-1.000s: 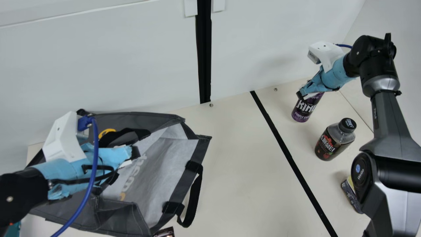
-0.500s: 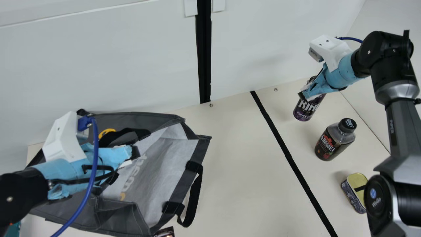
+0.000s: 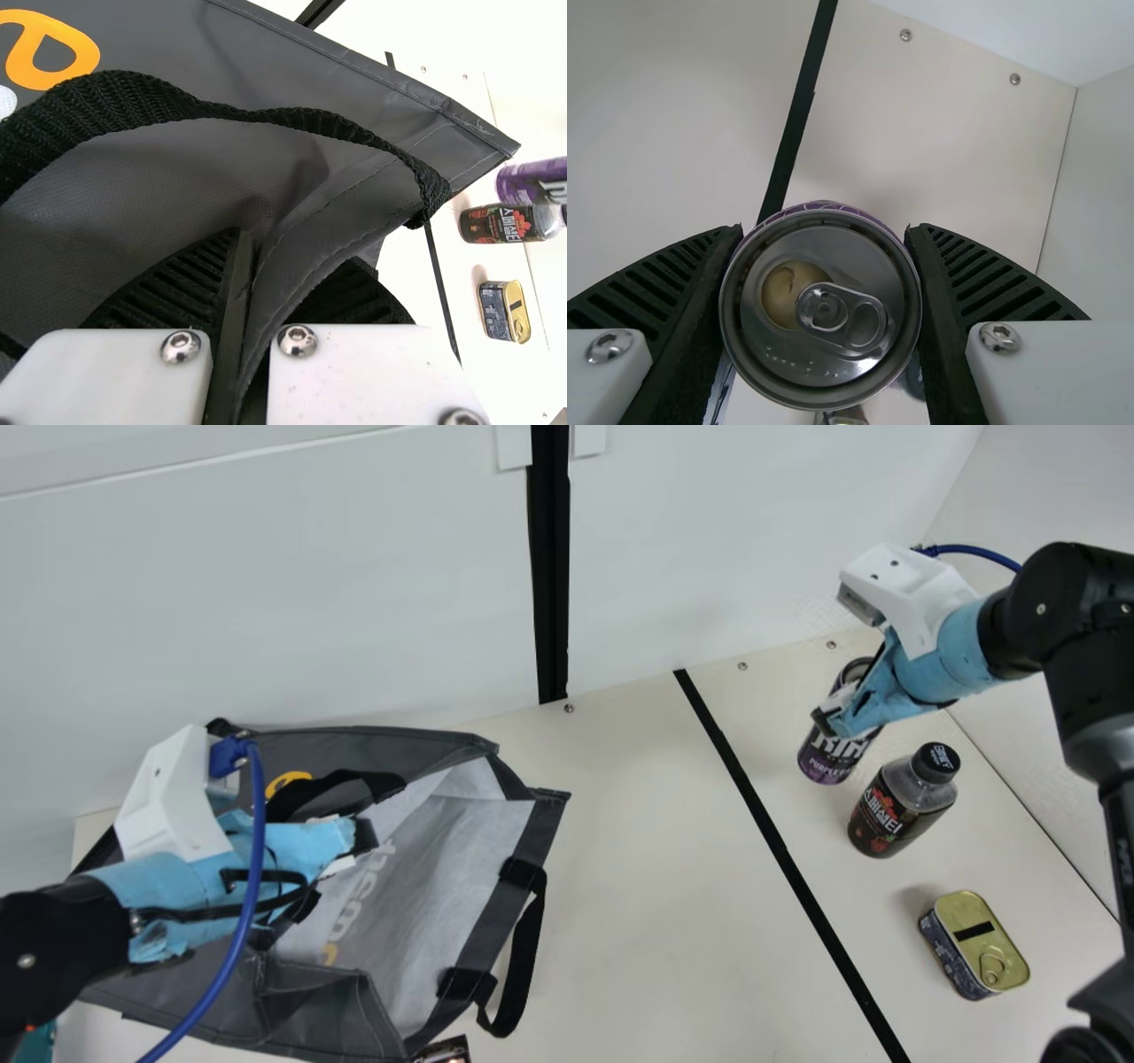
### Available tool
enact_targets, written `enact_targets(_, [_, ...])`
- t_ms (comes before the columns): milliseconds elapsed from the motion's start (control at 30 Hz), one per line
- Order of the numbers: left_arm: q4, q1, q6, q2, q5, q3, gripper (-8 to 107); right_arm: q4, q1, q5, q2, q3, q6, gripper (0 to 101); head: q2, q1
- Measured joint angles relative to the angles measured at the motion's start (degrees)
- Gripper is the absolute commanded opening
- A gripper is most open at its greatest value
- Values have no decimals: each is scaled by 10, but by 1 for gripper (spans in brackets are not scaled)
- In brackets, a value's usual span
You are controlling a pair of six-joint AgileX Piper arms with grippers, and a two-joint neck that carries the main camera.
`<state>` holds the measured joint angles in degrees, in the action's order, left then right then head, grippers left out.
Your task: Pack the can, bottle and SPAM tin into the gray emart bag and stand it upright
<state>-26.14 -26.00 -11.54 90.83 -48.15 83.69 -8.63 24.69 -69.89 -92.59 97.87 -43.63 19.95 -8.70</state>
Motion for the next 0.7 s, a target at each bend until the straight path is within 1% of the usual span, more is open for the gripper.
enact_targets(267, [0,0,0,0,0,0,-8,-9,-1,0,71,-75,-20,0,-1,0])
enact_targets(467, [0,0,0,0,0,0,-8,-12,-6,0,114,-124,-34,0,0,0])
enact_targets(700, [0,0,0,0,0,0,-8,-10,-18,0,159,-171,-37,0,0,0])
